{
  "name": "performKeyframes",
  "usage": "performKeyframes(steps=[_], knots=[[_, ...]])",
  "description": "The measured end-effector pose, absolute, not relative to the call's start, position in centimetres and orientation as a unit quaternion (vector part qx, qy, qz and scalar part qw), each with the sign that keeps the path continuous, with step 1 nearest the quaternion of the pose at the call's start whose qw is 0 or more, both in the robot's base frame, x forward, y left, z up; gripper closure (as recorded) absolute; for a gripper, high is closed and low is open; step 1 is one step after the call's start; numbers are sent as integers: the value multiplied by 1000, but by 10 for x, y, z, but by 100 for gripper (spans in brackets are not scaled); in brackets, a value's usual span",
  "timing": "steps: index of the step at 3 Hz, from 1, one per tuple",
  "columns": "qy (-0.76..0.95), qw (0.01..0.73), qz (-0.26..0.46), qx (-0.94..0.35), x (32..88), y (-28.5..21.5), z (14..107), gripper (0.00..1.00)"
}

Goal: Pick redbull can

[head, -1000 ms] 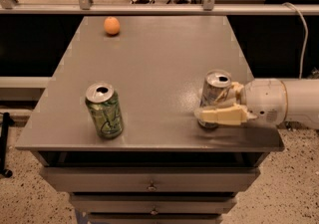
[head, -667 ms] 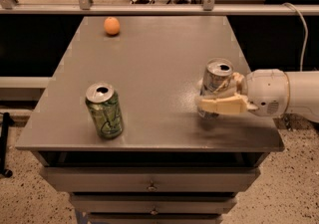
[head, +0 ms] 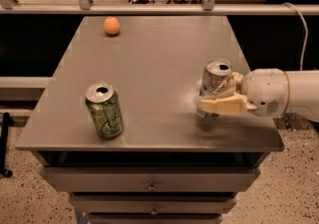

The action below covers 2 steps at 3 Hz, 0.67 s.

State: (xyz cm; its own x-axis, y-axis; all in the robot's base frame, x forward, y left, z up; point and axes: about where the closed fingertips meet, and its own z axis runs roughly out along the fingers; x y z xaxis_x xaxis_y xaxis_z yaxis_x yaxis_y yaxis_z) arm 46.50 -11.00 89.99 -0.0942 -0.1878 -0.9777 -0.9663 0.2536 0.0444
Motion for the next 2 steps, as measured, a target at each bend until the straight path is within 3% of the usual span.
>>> performKeyframes(steps=[2], knots=[[592,491,420,-482,505,-43,905,100]])
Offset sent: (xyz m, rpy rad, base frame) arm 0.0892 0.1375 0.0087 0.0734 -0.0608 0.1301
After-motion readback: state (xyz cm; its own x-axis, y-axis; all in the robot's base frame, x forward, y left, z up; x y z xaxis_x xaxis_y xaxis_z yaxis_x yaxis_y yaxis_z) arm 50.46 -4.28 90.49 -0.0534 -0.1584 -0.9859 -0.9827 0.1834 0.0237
